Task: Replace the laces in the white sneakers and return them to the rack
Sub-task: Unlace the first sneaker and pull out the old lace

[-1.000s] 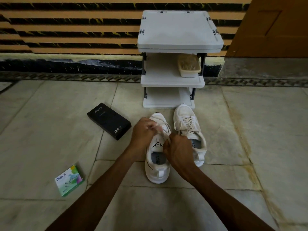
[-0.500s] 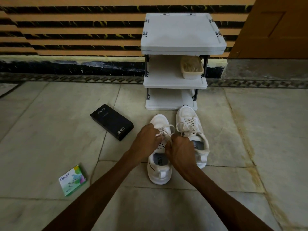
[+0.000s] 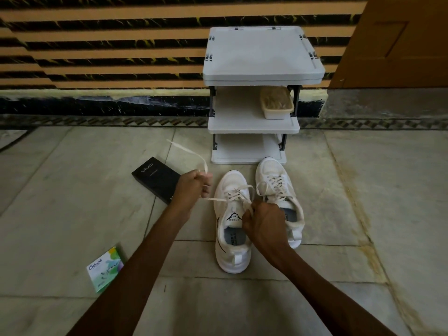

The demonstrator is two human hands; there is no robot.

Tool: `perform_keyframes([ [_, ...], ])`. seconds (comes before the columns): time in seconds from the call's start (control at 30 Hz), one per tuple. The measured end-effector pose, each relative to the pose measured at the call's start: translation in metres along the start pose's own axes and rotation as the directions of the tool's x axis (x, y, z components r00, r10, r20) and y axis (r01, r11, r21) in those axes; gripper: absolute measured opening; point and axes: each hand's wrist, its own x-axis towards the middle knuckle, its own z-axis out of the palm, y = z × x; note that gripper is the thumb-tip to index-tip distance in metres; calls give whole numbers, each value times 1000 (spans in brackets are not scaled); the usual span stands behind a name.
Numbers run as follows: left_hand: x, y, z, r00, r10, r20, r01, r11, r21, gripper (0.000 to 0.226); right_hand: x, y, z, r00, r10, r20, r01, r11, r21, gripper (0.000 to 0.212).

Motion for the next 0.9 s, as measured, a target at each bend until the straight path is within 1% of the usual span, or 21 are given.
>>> perform_keyframes([
  [0.03,-3,-2,0,1000,6,31,-11,984,176,24,0,0,0,1000,1,12,-1,1000,-6,16],
  [0.1,-12,-4,2,988,-30,151,-40,895,445,28,-2,1,-2,1000,-14,28,15,999,-31,15],
  [0.13,-18,-3,4,978,-54,202,-73,818,570,31,-4,3,-3,999,-24,32,26,999,-46,15],
  [0.17,-22,-4,6,975,-53,214,-111,723,682,34,-5,4,-5,999,-31,39,33,998,-57,14],
  [0.2,-26,-6,8,982,-2,191,-146,635,759,33,-7,5,-6,998,-38,47,41,997,-64,14],
  [0.23,-28,-10,10,985,102,139,-172,589,790,30,-9,6,-7,998,-41,52,44,997,-64,15],
  [0.27,-31,-15,11,977,206,58,-173,595,785,26,-11,8,-8,997,-44,57,47,997,-62,18],
  [0.3,-33,-19,11,953,303,-29,-176,624,761,20,-13,8,-8,997,-43,66,47,997,-61,19],
  [0.37,-37,-21,13,911,393,-122,-196,675,712,10,-16,11,-9,996,-43,77,49,996,-68,22],
  [0.4,-39,-22,14,909,402,-114,-218,688,692,11,-17,12,-9,996,-40,80,46,996,-73,23],
  [0.47,-48,-22,17,930,368,7,-274,679,681,11,-18,13,-10,995,-25,95,33,996,-87,22],
  [0.53,-56,-26,21,948,279,155,-300,616,728,18,-16,13,-9,995,-17,102,27,995,-100,21],
  [0.57,-59,-31,24,951,242,190,-299,575,762,23,-14,12,-8,995,-24,96,35,994,-108,23],
  [0.6,-60,-36,28,953,231,195,-292,541,789,27,-13,11,-6,995,-33,90,44,992,-117,26],
  [0.67,-59,-44,35,944,292,152,-286,499,818,27,-11,8,-6,994,-48,103,61,989,-135,28],
  [0.73,-59,-43,39,946,306,110,-261,511,819,23,-11,7,-10,987,-48,156,75,983,-168,22],
  [0.77,-57,-42,38,958,275,79,-227,563,795,22,-11,7,-12,983,-50,177,81,981,-174,18],
  [0.8,-53,-43,35,973,226,37,-179,649,740,20,-12,9,-14,981,-44,188,77,982,-173,14],
  [0.83,-47,-44,30,991,131,-9,-95,763,639,17,-13,12,-14,981,-25,193,57,986,-159,12],
  [0.87,-43,-44,26,999,11,-41,11,864,504,17,-14,14,-15,982,-1,189,27,991,-131,11],
  [0.9,-41,-45,22,993,-110,-43,119,927,357,18,-15,15,-14,984,27,177,-11,995,-94,11],
])
